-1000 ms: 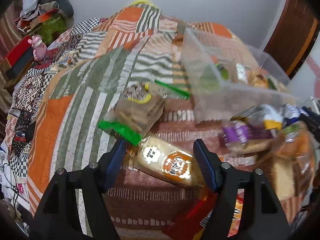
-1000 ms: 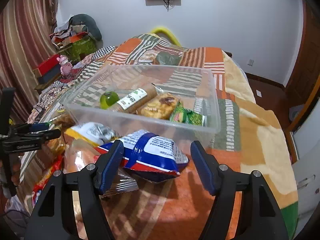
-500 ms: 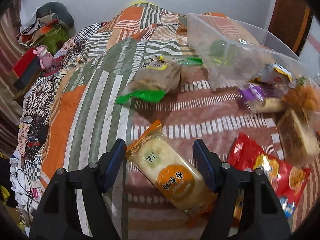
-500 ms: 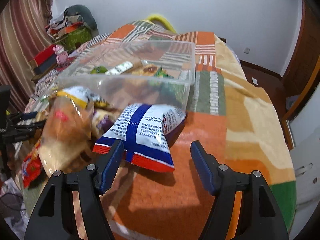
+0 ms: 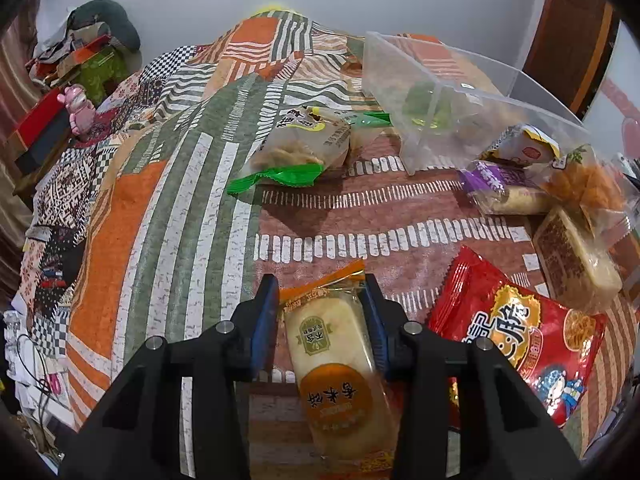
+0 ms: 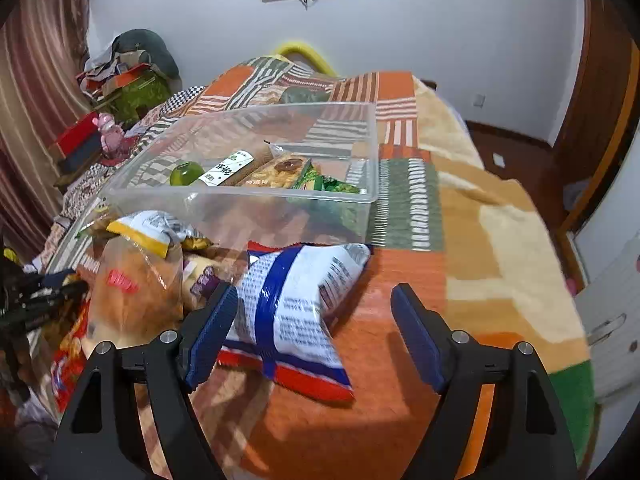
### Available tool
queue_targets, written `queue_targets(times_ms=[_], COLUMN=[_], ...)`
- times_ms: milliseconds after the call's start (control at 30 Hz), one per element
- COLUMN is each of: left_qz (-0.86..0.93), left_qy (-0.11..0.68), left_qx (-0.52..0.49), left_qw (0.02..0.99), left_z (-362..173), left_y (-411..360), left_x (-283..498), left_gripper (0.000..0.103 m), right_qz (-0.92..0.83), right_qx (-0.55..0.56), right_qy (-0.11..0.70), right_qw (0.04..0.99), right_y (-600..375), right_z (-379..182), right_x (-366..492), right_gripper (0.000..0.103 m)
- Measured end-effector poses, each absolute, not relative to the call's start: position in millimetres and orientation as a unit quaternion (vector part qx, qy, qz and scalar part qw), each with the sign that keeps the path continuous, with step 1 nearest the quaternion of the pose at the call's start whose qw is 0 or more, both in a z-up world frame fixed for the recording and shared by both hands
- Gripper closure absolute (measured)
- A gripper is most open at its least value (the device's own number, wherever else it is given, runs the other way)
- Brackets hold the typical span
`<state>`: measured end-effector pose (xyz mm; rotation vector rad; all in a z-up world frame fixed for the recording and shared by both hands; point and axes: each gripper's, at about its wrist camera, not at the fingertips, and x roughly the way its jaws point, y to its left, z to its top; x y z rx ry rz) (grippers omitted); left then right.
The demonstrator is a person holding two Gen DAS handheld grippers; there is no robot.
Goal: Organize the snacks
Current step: 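Grasp the round orange-label cake with the left tool while the right tool grasps the blue-white chip bag, then carry the cake with the left tool while the right tool carries the chip bag into the box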
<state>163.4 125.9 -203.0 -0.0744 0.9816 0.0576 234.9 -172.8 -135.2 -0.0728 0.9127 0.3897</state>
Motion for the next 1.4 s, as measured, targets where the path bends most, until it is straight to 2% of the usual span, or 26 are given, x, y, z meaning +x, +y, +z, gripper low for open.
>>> queue_targets(times_ms=[67, 133, 200, 467, 500, 667, 733, 800, 833, 1000, 1400], left_qz=[0.031, 0.03, 0.034, 0.035, 0.035, 0.038, 0.04, 0.041, 0.042, 0.038, 0.006], left_qy=[0.467, 0.462, 0.455, 0.468, 0.474, 0.481, 0.476, 0.473, 0.473, 0.457, 0.372], left_qx=[-0.029, -0.032, -0.039, -0.058, -0.062, -0.058, -0.058, -0.06, -0.062, -0.062, -0.052], left_qw=[0.883, 0.886, 0.889, 0.881, 0.878, 0.874, 0.877, 0.878, 0.878, 0.886, 0.927], left_z=[-198, -192, -186, -195, -198, -211, -211, -210, -208, -194, -123], left_y=[125, 126, 128, 133, 133, 130, 130, 131, 132, 131, 106], left_x=[161, 157, 152, 139, 138, 133, 132, 132, 133, 132, 162], left_gripper=[0.061, 0.055, 0.039, 0.036, 0.036, 0.036, 0.042, 0.066, 0.069, 0.069, 0.069], right_qz=[0.194, 0.197, 0.199, 0.203, 0.204, 0.21, 0.211, 0.208, 0.206, 0.204, 0.21], right_qx=[-0.025, -0.017, -0.017, -0.037, -0.035, -0.036, -0.034, -0.033, -0.033, -0.023, -0.02], right_qy=[0.448, 0.458, 0.463, 0.471, 0.471, 0.468, 0.467, 0.464, 0.462, 0.455, 0.399], right_qw=[0.873, 0.867, 0.863, 0.858, 0.857, 0.858, 0.858, 0.861, 0.862, 0.867, 0.892], right_y=[-170, -169, -167, -161, -161, -164, -166, -167, -169, -177, -184], right_z=[-141, -146, -150, -156, -156, -155, -154, -153, -152, -144, -101], right_x=[241, 244, 245, 242, 242, 236, 234, 232, 231, 226, 219], right_gripper=[0.026, 0.026, 0.026, 0.028, 0.033, 0.043, 0.048, 0.05, 0.05, 0.052, 0.052])
